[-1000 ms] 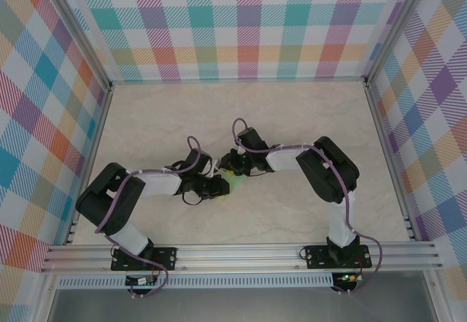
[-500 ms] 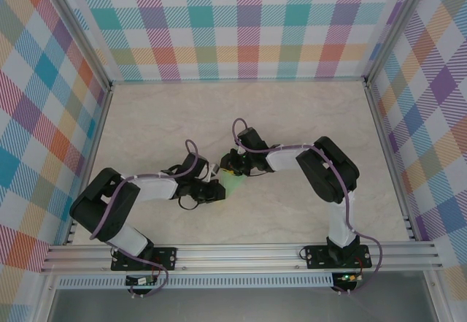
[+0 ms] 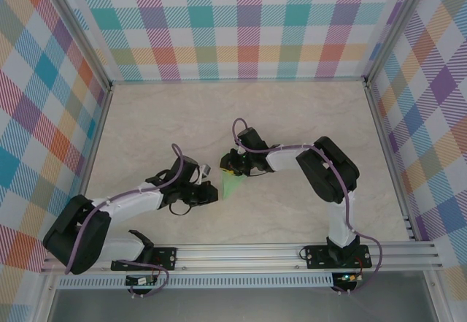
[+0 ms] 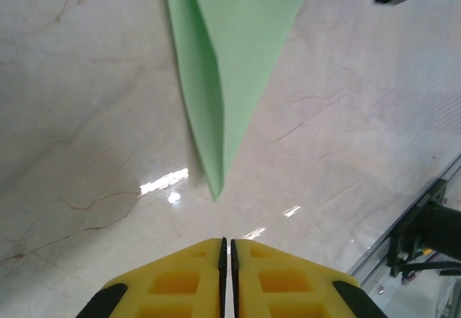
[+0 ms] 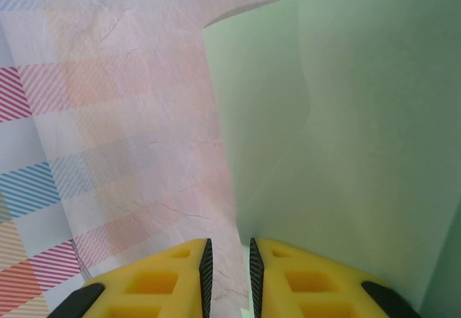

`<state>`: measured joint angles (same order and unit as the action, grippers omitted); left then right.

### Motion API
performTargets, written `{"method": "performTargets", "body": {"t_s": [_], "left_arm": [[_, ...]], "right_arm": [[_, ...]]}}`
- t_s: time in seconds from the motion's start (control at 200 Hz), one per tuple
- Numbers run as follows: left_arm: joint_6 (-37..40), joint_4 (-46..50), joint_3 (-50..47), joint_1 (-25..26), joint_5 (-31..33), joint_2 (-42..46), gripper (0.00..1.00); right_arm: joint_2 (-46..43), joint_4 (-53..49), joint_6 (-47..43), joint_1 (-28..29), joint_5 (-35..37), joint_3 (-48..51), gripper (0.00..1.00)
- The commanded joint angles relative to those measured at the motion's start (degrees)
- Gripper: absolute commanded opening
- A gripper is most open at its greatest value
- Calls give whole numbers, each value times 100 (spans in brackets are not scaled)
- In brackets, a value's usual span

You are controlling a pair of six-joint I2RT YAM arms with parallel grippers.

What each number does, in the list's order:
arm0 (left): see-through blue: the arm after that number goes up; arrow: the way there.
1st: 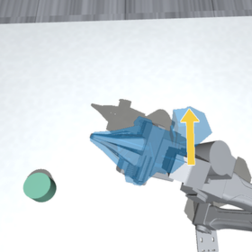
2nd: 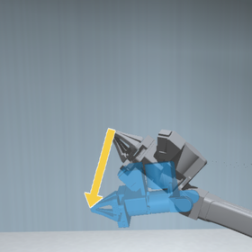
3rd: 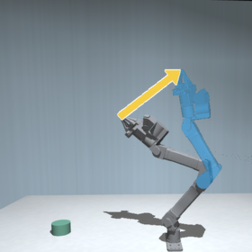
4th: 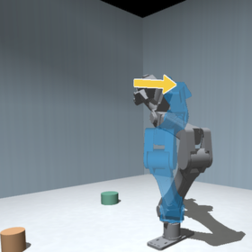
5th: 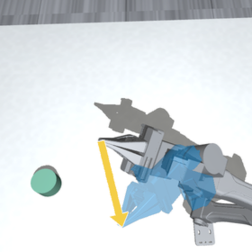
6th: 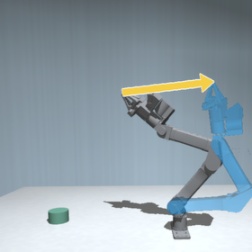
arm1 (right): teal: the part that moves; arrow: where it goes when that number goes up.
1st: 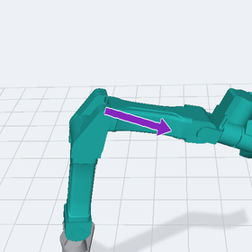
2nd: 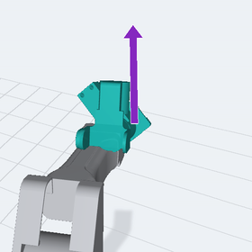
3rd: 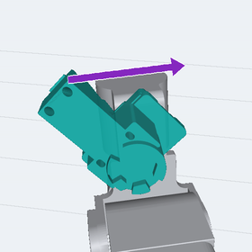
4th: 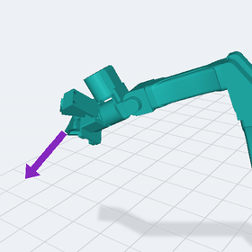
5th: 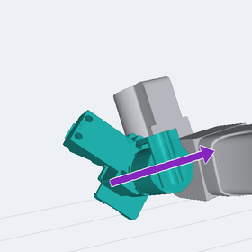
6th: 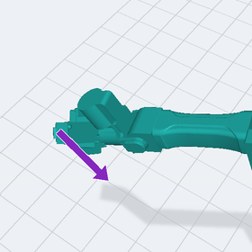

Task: Fold a paper plane with a square sheet of paper (pick it up from the middle)
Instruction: Fourth fold the wing at the center of the table.

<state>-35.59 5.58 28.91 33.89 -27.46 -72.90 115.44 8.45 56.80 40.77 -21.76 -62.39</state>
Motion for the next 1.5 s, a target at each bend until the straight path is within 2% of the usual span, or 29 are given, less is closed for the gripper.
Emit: {"method": "performTargets", "body": {"t_s": [0.0, 0.13, 0.405, 0.81, 0.965, 1.125, 1.295, 1.43, 1.495], "left_arm": [[-421, -406, 205, -14, -30, -75, 15], [-591, -902, 585, 43, -156, -569, 17], [-626, -1228, 1036, 117, 28, -1472, 21], [-394, -895, 953, 162, 921, -2176, 16], [-382, -637, 687, 171, 1280, -2298, 11], [-380, -391, 324, 179, 1611, -2054, 8], [-72, -252, 211, 179, 1452, -1811, 5], [246, 58, 291, 179, 1276, -1798, 3], [322, 50, 282, 179, 1155, -1806, 3]], "right_arm": [[385, -1031, 42, 37, 340, 333, 24], [383, -1047, 42, 36, 331, 316, 24], [369, -1021, 81, 36, 277, 298, 24], [332, -1104, 40, 36, 208, 141, 24], [200, -1249, -42, 27, 201, -27, 24], [-157, -1777, -392, -60, 304, -414, 26], [-639, -1952, -742, -184, 256, -524, 26], [-960, -1657, -832, -184, 115, -228, 20], [-1015, -1313, -790, -169, -97, -25, 13]]}}
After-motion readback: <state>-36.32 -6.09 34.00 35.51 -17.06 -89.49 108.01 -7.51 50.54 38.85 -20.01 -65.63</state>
